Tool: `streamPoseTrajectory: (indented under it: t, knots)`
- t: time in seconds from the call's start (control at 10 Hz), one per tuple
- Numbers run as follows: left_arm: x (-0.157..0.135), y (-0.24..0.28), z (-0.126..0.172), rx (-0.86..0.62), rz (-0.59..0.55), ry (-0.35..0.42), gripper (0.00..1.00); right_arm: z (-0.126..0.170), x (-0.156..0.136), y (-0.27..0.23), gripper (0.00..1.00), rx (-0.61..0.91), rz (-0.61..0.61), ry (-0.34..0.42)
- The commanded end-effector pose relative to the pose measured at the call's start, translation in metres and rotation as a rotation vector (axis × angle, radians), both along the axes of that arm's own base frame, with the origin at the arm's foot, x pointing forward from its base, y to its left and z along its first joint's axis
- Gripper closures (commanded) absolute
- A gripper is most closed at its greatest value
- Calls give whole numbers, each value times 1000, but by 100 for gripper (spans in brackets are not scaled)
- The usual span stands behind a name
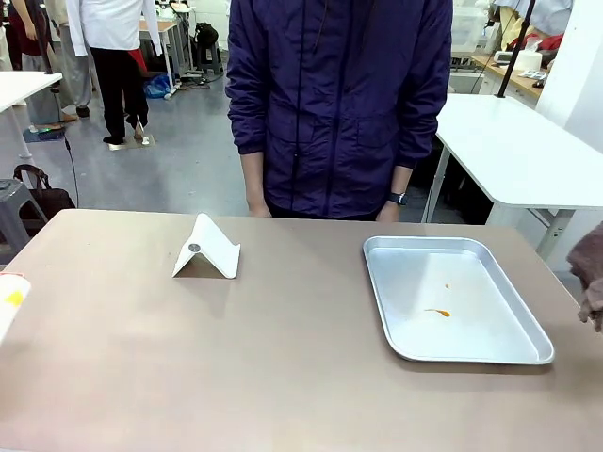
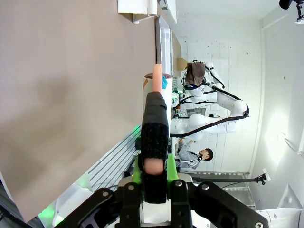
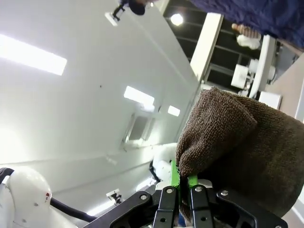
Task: Clean the surface of the table.
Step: Clean the area not pointed to by the person.
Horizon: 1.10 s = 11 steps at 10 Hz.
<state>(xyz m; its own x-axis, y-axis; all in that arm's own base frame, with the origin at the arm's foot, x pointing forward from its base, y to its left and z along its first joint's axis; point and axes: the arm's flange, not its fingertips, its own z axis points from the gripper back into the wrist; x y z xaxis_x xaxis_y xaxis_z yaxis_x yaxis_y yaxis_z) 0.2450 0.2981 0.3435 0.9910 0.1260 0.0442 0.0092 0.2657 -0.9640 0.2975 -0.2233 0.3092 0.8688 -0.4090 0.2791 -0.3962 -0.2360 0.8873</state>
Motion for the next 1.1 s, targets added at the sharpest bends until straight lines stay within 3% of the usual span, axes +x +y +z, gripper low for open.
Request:
streamPoseTrajectory:
  t: [0.0, 0.3, 0.4, 0.5, 1.0]
  knots:
    - [0, -3, 3, -2, 8, 12, 78, 2, 6, 10, 100, -7, 42, 0]
    - [0, -3, 3, -2, 8, 12, 78, 2, 6, 10, 100, -7, 42, 0]
    - [0, -3, 3, -2, 8, 12, 78, 0, 4, 6, 93, 2, 25, 2]
    - [0, -3, 3, -2, 8, 12, 78, 0, 8, 12, 93, -45, 34, -11]
    - [0, -3, 3, -2, 8, 12, 78, 7, 59, 74, 93, -245, 80, -32]
